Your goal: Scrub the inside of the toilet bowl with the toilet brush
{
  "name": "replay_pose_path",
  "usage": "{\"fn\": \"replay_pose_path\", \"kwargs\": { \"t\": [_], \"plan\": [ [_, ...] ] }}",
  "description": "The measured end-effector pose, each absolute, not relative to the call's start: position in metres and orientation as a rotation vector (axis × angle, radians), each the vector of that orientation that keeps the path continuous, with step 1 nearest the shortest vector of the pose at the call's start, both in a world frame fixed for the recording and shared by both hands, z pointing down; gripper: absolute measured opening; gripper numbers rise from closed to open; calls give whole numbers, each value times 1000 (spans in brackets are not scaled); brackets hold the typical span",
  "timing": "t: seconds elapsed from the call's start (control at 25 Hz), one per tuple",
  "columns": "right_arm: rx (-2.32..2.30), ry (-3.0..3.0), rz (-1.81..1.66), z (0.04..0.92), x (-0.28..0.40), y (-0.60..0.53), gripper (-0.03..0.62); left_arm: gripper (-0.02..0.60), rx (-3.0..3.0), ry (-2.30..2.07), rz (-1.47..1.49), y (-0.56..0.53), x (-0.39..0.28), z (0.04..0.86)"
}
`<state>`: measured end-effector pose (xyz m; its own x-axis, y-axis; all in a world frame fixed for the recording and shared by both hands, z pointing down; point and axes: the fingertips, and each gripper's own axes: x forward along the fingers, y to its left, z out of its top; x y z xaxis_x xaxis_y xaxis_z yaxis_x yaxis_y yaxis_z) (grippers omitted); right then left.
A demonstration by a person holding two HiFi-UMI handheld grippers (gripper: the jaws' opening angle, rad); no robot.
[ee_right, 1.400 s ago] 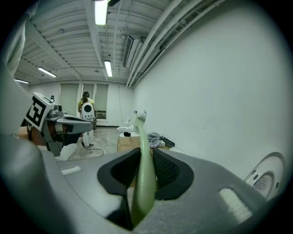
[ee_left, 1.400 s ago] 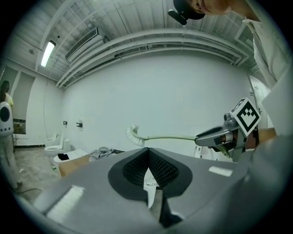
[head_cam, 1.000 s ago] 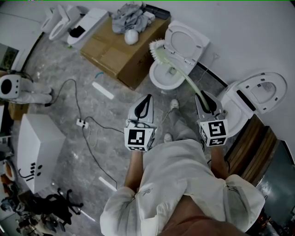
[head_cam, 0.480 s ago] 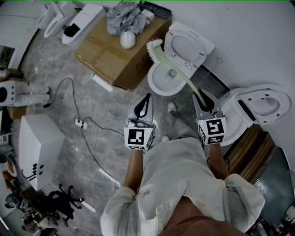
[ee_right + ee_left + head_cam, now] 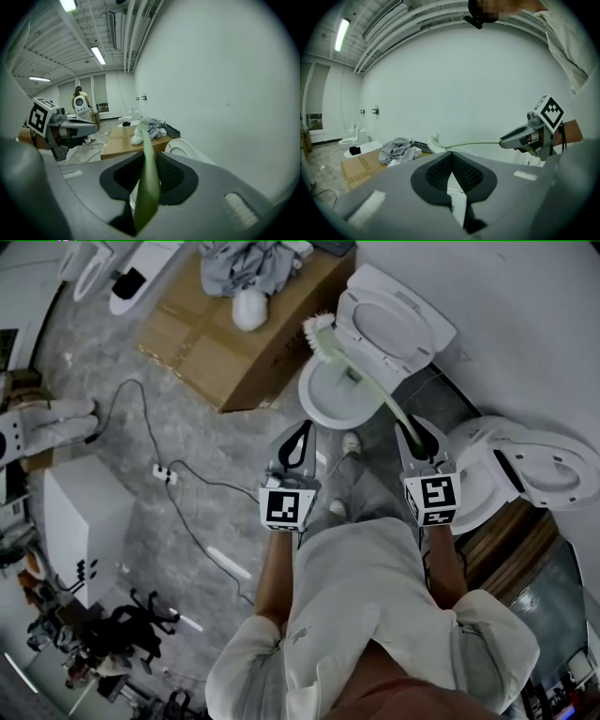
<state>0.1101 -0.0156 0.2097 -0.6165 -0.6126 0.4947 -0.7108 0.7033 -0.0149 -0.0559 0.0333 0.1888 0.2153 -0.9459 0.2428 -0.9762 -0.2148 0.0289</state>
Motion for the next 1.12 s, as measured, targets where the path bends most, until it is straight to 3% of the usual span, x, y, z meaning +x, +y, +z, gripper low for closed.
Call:
{"fn": "replay_pose_path", "kwargs": {
  "t": [0.44, 1.12],
  "plan": [
    [1008, -2353, 452, 294, 120, -74, 89, 17, 2233, -1780, 358, -30, -61, 267],
    [1051, -2090, 608, 442, 112, -73, 89, 17, 2198, -1583, 377, -63, -70, 393]
  ]
}}
